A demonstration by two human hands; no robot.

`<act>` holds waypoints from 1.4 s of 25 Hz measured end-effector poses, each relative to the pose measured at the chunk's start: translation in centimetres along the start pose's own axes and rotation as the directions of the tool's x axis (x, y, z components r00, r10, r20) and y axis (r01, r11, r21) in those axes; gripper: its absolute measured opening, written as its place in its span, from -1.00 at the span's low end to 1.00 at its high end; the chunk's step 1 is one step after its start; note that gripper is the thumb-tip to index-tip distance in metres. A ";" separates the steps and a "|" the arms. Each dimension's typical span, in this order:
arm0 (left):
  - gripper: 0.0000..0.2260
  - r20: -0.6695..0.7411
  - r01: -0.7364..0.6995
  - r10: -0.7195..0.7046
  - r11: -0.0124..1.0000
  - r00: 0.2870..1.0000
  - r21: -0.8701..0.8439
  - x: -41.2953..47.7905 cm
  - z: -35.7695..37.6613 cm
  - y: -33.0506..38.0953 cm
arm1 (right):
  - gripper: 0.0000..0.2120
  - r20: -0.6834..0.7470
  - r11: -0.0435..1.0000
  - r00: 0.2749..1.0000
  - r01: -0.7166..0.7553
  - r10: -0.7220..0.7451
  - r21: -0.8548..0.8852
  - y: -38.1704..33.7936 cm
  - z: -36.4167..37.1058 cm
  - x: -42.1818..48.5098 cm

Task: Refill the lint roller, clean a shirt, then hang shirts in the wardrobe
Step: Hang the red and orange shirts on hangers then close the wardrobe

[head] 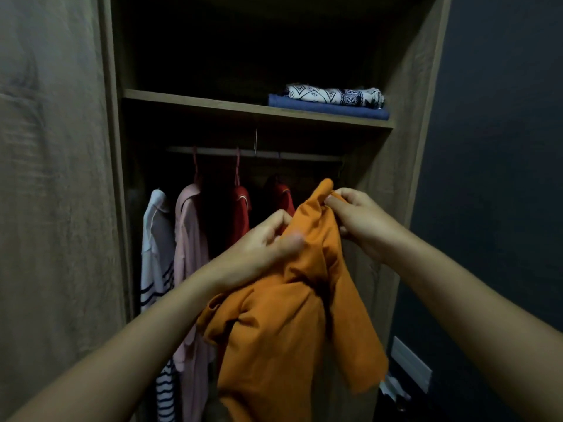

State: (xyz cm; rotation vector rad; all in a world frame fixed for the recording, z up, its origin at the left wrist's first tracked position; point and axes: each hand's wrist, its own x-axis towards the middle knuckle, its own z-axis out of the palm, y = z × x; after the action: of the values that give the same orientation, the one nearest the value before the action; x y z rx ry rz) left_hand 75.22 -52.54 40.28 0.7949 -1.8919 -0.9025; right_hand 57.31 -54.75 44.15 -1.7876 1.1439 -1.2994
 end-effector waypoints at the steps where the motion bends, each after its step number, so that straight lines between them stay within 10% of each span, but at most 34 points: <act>1: -0.75 0.084 -0.055 0.042 0.987 0.996 0.152 -0.1 -0.6 -0.3 | -0.84 -0.013 0.999 1.000 -0.028 0.028 0.032 0.0 0.1 0.1; 4: -0.87 0.170 -0.138 0.077 0.912 0.983 0.385 -0.7 -1.9 -1.4 | -0.85 -0.042 0.998 0.999 -0.017 0.020 0.068 0.0 0.3 -0.1; 8: -0.80 -0.074 -0.090 0.170 0.784 0.983 0.614 0.1 -2.6 -1.9 | -0.83 -0.033 0.997 0.999 0.036 -0.034 0.071 -0.2 -0.6 -0.2; 19: -0.70 -0.226 -0.018 0.135 0.891 0.965 0.453 -0.4 -1.3 -3.0 | -0.83 -0.096 0.972 0.969 0.220 -0.227 -0.081 -0.5 -1.6 1.1; 26: -0.56 -0.370 -0.011 0.148 0.938 0.917 0.347 -2.5 2.4 -3.1 | -0.90 0.162 0.939 0.949 0.297 -0.271 -0.171 1.3 1.3 -0.1; 31: -0.88 -0.454 -0.023 0.197 0.932 0.869 0.361 -1.1 2.0 -3.4 | -0.94 0.211 0.974 0.953 0.226 -0.219 -0.010 1.0 1.3 0.1; 35: -0.76 -0.589 0.004 0.238 0.926 0.772 0.379 -0.4 1.7 -3.0 | -0.66 0.396 0.992 0.913 0.121 -0.095 -0.042 2.4 1.5 -2.4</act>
State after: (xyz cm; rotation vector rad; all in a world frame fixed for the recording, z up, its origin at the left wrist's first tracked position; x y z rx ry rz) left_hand 74.37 -53.32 36.96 1.0264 -1.4815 -0.1446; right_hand 57.77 -53.58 40.67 -2.0682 0.8804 -0.9071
